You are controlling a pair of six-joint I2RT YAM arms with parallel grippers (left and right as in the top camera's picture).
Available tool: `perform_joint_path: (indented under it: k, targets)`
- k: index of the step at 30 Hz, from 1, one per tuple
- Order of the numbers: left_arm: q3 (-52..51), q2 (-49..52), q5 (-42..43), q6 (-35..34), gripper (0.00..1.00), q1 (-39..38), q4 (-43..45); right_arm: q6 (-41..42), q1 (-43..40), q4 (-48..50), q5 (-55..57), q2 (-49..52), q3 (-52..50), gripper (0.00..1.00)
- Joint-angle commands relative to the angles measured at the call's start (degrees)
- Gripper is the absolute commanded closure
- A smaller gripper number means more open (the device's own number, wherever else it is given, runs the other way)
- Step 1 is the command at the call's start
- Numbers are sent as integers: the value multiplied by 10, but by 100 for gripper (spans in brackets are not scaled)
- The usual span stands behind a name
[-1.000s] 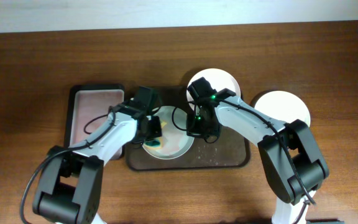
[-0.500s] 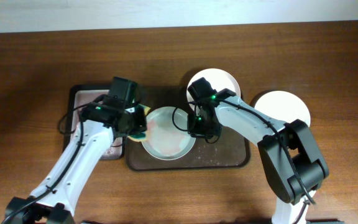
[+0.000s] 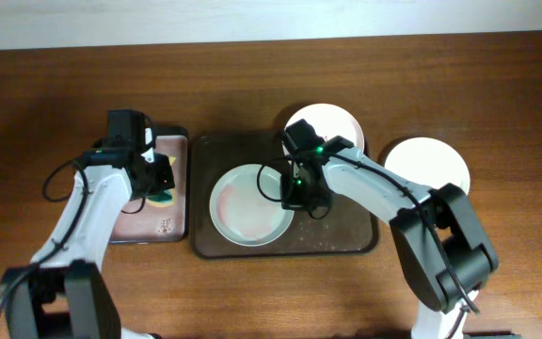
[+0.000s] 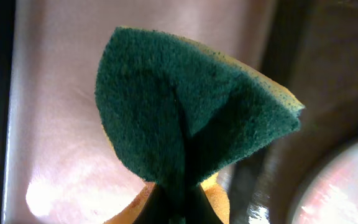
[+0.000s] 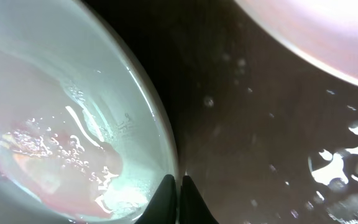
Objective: Clean dirty plates on tray and stack at the side
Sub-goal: 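Move the sponge back over the sponge tray with the left gripper, then lift the cleaned plate with the right gripper and stack it right of the tray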
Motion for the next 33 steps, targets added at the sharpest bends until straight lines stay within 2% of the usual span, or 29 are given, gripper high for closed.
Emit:
perform_joint_path:
  k: [1,6,7,8,10,13,19,25,26,33]
  targets:
    - [3,48,29,68,100,17,20,-15,4,-28,92,-80,8,96]
    - [3,93,26,75,100,33,42,-82,4,-56,209,-167,8,96]
    - [3,99,26,75,94,35,44,-89,4,-62,241,-179,8,96]
    - [3,106,26,75,62,35,45,-100,4,-69,287,-195,8,96]
    - [3,110,26,75,29,35,46,-117,4,-75,350,-214,8,96]
    - [3,110,26,75,14,35,56,-136,4,-79,399,-233,8,96]
    - [3,110,26,70,12,35,101,-147,25,-83,460,-246,9,96]
    - [1,111,26,70,16,35,137,-146,84,-81,533,-247,9,96]
    - [0,111,26,70,22,35,139,-146,94,-78,546,-247,9,96]
    - [-12,132,26,71,39,35,152,-146,113,-68,605,-247,9,96]
